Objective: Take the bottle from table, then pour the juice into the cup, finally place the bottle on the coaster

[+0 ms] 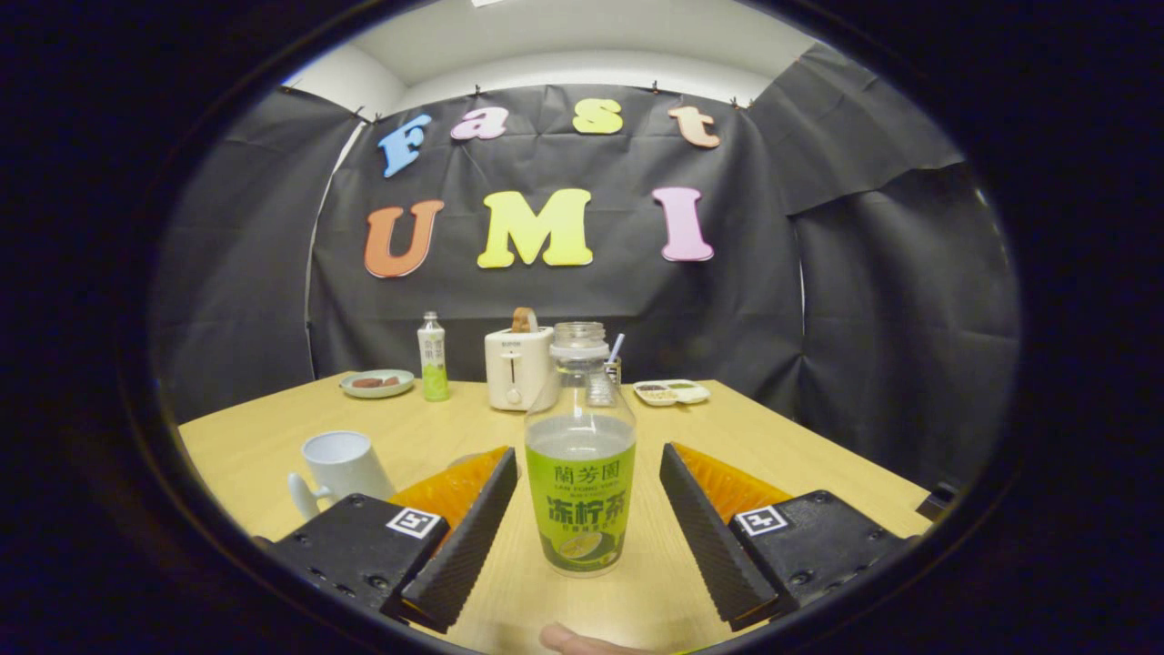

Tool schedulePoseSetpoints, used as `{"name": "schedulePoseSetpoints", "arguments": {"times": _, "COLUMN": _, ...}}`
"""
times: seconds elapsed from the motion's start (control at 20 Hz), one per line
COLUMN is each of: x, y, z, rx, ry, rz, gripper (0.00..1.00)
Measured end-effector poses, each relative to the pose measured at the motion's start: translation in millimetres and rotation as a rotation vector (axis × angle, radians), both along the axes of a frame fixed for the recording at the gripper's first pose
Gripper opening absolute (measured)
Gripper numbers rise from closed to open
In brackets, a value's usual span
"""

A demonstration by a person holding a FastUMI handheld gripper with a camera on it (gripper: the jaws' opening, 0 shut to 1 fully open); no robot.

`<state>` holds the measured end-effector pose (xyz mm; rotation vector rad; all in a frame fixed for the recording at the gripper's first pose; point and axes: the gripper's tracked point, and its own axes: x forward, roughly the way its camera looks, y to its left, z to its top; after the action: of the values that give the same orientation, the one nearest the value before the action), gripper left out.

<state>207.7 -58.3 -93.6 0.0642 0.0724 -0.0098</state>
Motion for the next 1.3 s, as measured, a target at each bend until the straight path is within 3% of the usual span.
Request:
{"name": "schedulePoseSetpoints", "arguments": {"times": 0.4, "x": 30.4, "y": -0.5, "z": -4.9, "rx": -0.051, "ry": 0.035, "rz": 0.02, "gripper": 1.0}}
{"name": "schedulePoseSetpoints", "arguments": {"times": 0.6, "x": 32.3, "y": -2.1, "z": -7.6, "rx": -0.006, "ry": 0.018, "rz": 0.02, "gripper": 1.0}}
{"name": "schedulePoseSetpoints", "arguments": {"times": 0.8, "x": 27.7, "y": -6.3, "z": -9.8, "rx": -0.029, "ry": 0.039, "rz": -0.005, "gripper": 0.8}}
{"name": "schedulePoseSetpoints", "arguments": {"times": 1.3, "x": -4.1, "y": -20.0, "z": 15.2, "rx": -0.197, "ry": 0.097, "rz": -0.032, "gripper": 0.79}}
